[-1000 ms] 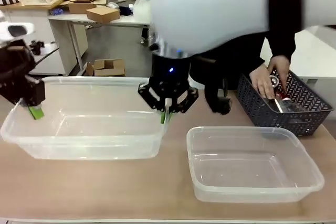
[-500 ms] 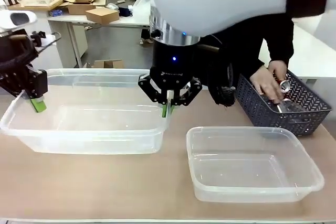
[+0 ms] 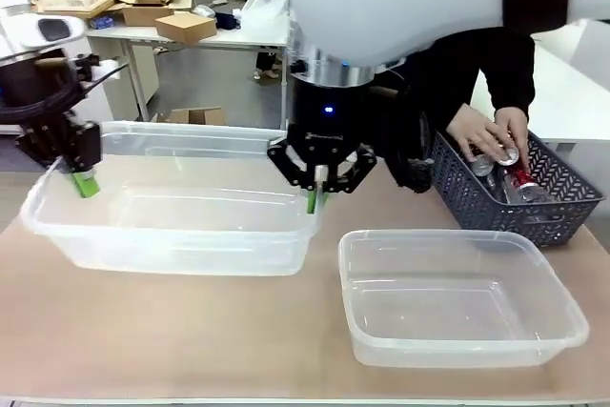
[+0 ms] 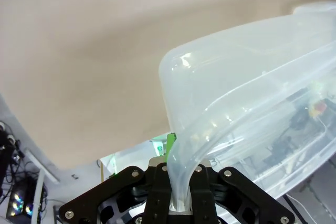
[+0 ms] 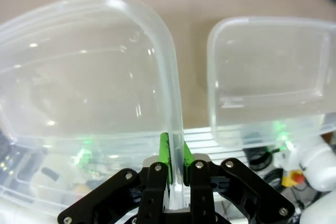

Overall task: Sort the waste into each basket.
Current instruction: Pick up the Organizing box on the left side of the table and lift it.

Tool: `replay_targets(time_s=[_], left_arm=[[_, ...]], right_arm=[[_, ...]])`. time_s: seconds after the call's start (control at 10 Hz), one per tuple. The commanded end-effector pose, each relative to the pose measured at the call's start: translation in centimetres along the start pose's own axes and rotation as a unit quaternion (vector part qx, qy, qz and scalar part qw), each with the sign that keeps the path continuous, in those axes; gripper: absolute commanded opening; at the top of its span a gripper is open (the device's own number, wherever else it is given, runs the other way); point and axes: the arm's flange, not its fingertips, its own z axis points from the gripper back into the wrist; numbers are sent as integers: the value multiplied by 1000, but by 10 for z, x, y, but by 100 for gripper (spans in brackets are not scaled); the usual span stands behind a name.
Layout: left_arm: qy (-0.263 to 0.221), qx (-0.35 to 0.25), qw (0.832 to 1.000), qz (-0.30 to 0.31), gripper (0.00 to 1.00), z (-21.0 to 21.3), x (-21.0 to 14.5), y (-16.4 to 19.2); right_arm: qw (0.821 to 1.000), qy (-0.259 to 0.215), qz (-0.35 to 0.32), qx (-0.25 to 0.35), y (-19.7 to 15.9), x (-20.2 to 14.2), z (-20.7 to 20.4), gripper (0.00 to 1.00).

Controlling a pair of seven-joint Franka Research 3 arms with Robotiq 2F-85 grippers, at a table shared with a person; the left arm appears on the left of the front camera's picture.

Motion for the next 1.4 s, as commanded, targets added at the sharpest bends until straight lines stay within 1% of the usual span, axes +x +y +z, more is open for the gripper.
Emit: replay_targets(time_s=[0.0, 0.1, 0.2, 0.3, 0.4, 0.6, 0.7, 0.8, 0.9, 1.0, 1.1, 1.2, 1.3], left_arm=[[32, -48, 997, -48, 4, 15, 43, -26], [52, -53, 995, -66, 4, 11, 65, -41], [69, -50, 994, -75, 4, 5, 84, -57], [80, -50, 992, -85, 4, -3, 101, -69], [84, -50, 990, -97, 4, -12, 114, -86], [57, -50, 991, -108, 4, -21, 125, -114], [74, -50, 990, -112, 4, -22, 137, -119], [91, -56, 988, -114, 4, -20, 155, -112], [117, -57, 985, -117, 4, -19, 170, -98], [136, -50, 983, -113, 4, -17, 182, -84], [140, -38, 984, -103, 4, -17, 187, -76], [139, -42, 986, -79, 4, -23, 180, -71], [92, -32, 993, -72, 4, -44, 191, -87]], right_arm=[[1000, -3, 8, -23, -48, 29, -21, 6], [999, -8, -9, -37, -66, 40, -24, 6], [999, -27, -22, -41, -87, 46, -26, 6], [998, -37, -34, -33, -106, 51, -26, 6], [998, -33, -45, -41, -126, 59, -26, 6], [997, -46, -36, -43, -160, 78, -24, 6], [996, -49, -42, -56, -169, 84, -25, 6], [994, -62, -78, -36, -171, 89, -26, 6], [993, -70, -93, -20, -166, 92, -28, 6], [992, -66, -109, -6, -164, 94, -31, 6], [991, -65, -119, 5, -163, 93, -31, 6], [989, -60, -138, 10, -155, 86, -29, 6], [995, -49, -84, 17, -149, 85, -11, 6]])
